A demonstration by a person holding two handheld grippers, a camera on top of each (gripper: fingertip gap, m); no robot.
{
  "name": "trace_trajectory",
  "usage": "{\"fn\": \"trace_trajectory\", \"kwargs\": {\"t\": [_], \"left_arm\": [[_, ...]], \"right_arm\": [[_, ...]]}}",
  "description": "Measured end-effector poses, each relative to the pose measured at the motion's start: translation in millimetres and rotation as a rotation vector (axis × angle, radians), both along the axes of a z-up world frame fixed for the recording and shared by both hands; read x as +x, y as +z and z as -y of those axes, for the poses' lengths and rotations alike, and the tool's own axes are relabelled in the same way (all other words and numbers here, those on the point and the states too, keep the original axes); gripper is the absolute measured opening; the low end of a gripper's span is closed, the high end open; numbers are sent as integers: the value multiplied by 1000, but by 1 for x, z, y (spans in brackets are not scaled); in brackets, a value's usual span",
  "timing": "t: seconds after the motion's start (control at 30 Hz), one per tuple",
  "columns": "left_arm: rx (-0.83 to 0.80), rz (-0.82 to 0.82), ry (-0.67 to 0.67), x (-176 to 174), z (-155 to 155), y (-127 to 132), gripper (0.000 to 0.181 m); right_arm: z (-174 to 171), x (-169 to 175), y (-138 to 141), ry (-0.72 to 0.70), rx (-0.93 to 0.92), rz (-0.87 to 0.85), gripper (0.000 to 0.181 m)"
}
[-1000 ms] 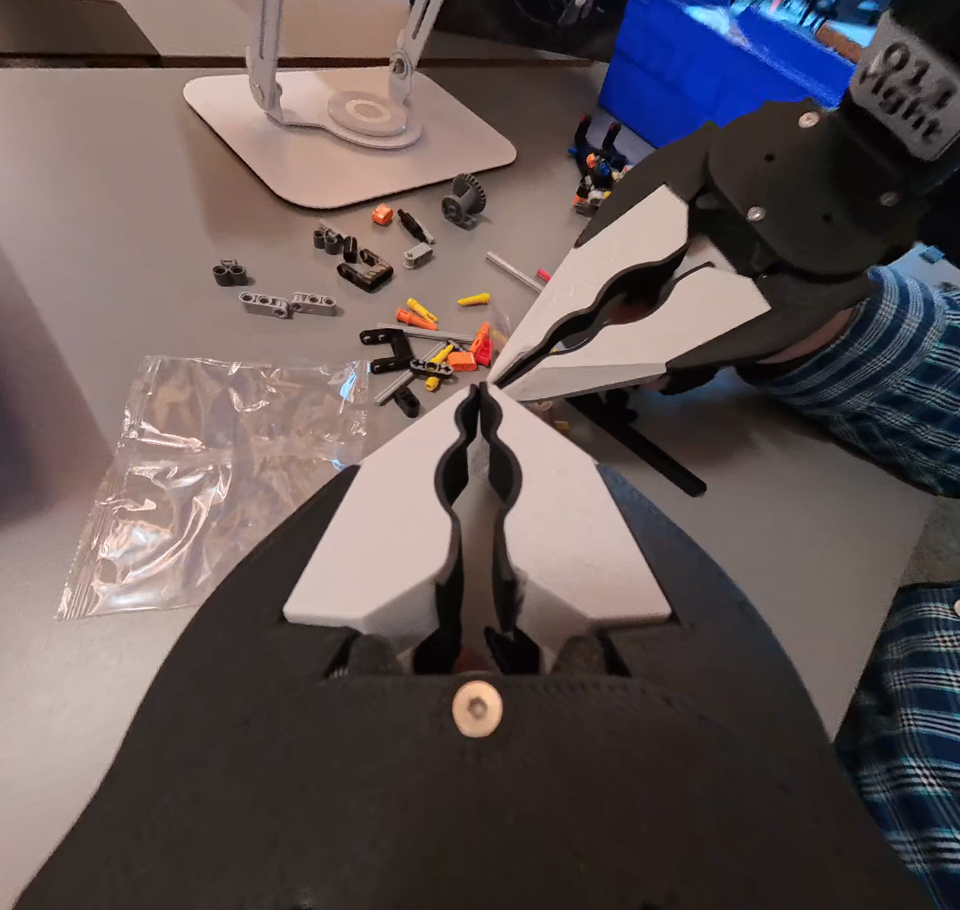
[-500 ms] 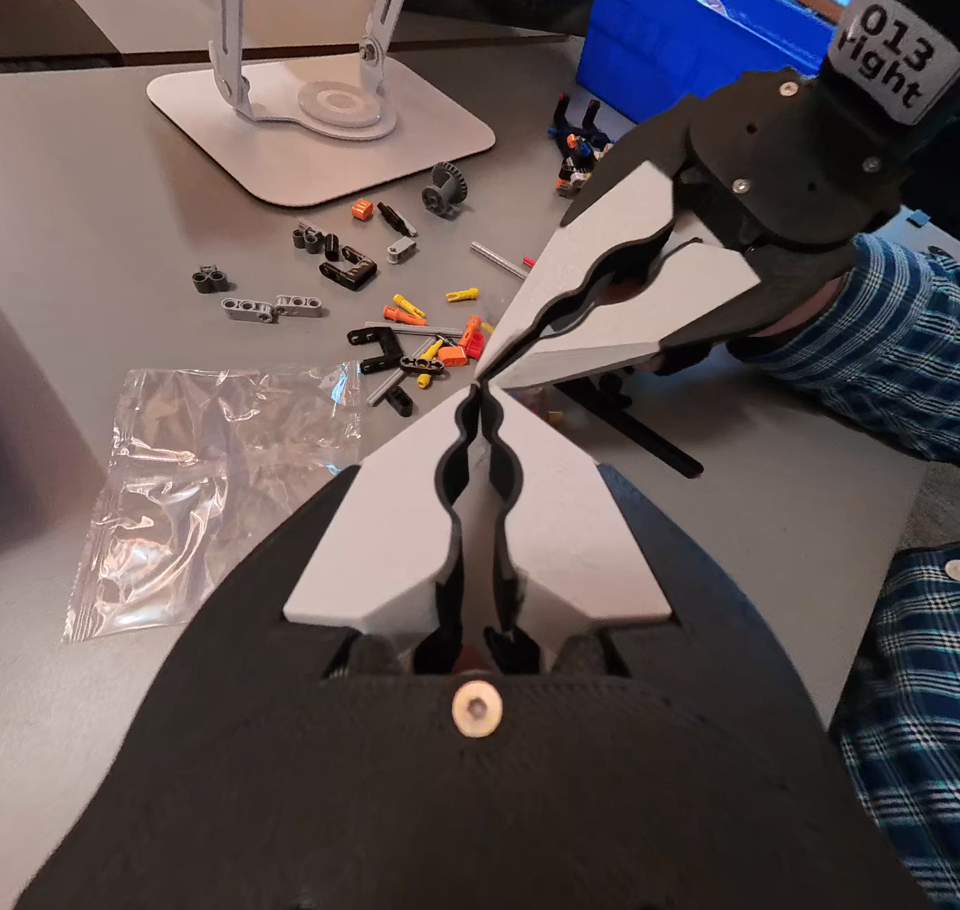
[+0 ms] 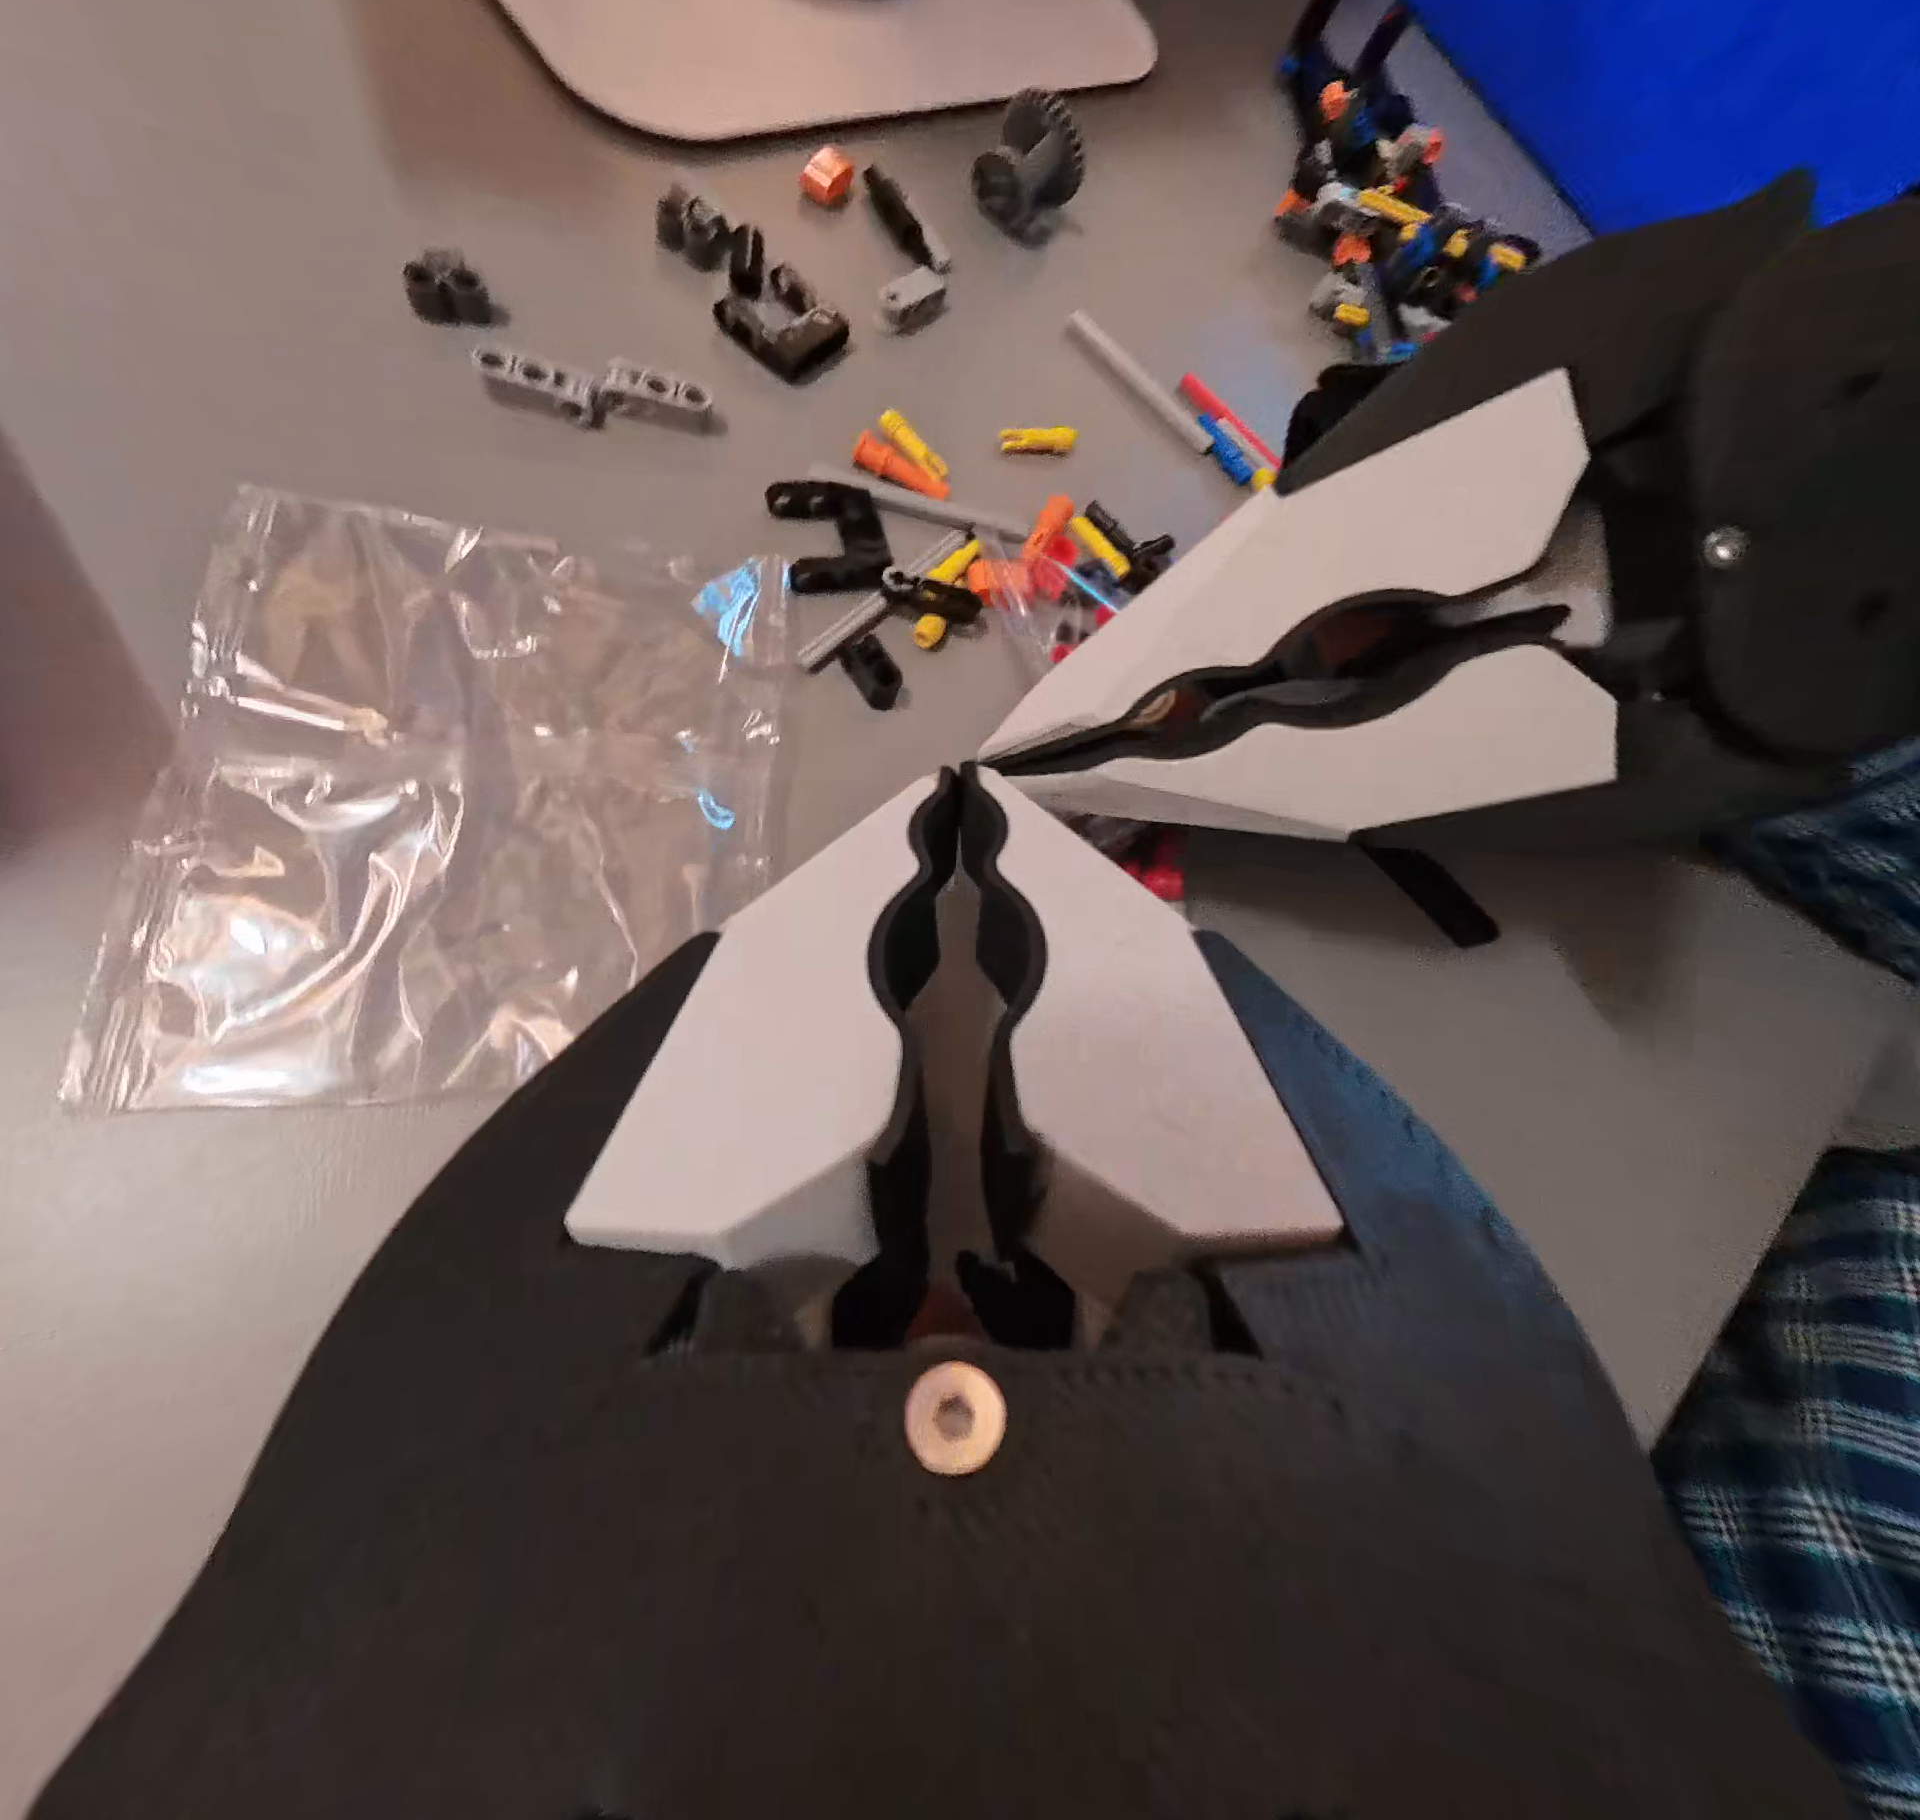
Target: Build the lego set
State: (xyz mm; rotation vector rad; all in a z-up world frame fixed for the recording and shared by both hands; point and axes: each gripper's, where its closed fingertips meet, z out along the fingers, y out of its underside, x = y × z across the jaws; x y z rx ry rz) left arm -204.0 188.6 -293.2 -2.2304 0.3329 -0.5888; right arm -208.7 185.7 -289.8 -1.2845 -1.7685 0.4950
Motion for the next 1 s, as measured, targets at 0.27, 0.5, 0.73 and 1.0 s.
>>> {"fn": "trace_trajectory", "kwargs": {"t": [0.27, 0.5, 0.73, 1.0], "left_arm": [[-52, -197, 127, -6, -6, -21, 0], [-17, -320, 202, -17, -20, -21, 0], [-2, -288, 229, -26, -17, -17, 0], [82, -214, 162, -27, -8, -3, 0]], "right_arm": [[-5, -3, -21, -46, 236, 105, 0], [27, -16, -20, 42, 313, 75, 0], [7, -1, -14, -5, 224, 56, 0], [-8, 9, 2, -49, 119, -4, 0]]}}
